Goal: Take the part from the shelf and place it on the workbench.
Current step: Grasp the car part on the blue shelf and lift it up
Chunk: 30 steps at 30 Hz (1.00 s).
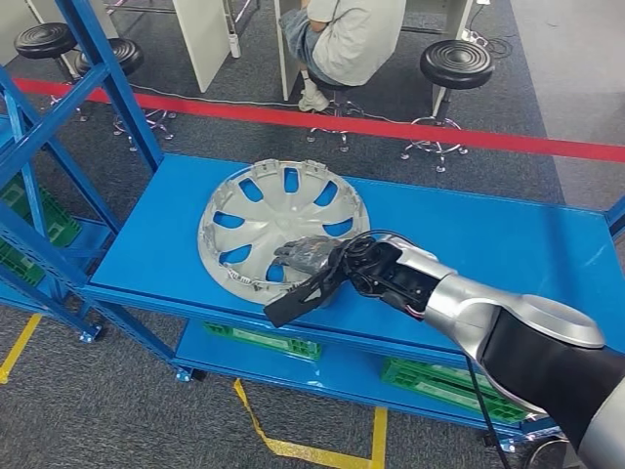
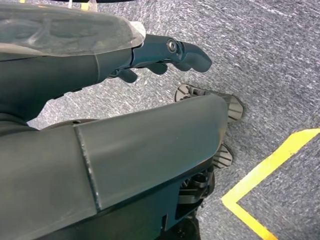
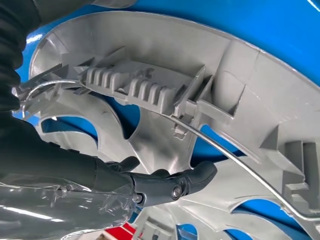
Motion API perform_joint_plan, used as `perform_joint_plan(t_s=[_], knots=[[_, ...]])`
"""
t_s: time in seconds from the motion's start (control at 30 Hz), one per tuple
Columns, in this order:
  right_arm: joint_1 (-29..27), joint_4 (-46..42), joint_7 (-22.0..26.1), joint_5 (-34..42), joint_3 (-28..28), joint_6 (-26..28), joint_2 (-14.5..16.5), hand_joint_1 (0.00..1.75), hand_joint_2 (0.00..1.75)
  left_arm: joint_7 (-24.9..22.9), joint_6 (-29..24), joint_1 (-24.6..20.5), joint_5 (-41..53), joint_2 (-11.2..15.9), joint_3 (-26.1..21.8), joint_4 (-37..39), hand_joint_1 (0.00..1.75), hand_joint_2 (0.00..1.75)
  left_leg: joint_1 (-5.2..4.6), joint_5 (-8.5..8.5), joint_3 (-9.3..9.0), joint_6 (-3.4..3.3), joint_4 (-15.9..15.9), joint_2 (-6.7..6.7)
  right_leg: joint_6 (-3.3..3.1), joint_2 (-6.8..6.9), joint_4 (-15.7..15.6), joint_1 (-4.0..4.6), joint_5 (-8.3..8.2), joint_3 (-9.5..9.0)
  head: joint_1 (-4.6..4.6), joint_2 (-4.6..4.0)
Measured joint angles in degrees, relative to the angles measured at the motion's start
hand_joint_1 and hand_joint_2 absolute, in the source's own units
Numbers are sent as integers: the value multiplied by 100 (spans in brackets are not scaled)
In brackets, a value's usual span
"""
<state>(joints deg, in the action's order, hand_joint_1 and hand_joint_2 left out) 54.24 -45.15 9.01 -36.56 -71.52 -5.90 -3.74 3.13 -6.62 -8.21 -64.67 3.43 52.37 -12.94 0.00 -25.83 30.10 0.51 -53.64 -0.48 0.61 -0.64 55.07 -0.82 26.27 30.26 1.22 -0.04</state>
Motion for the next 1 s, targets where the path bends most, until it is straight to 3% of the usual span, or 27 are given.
perform_joint_plan(t_s=[1.0], knots=[[9,310,336,318,101,-155,197,0,175,57,-7,-6,-131,0,2,0,0,0,0,0,-1,0,0,0,0,0,0,0,0,-1,0,0]])
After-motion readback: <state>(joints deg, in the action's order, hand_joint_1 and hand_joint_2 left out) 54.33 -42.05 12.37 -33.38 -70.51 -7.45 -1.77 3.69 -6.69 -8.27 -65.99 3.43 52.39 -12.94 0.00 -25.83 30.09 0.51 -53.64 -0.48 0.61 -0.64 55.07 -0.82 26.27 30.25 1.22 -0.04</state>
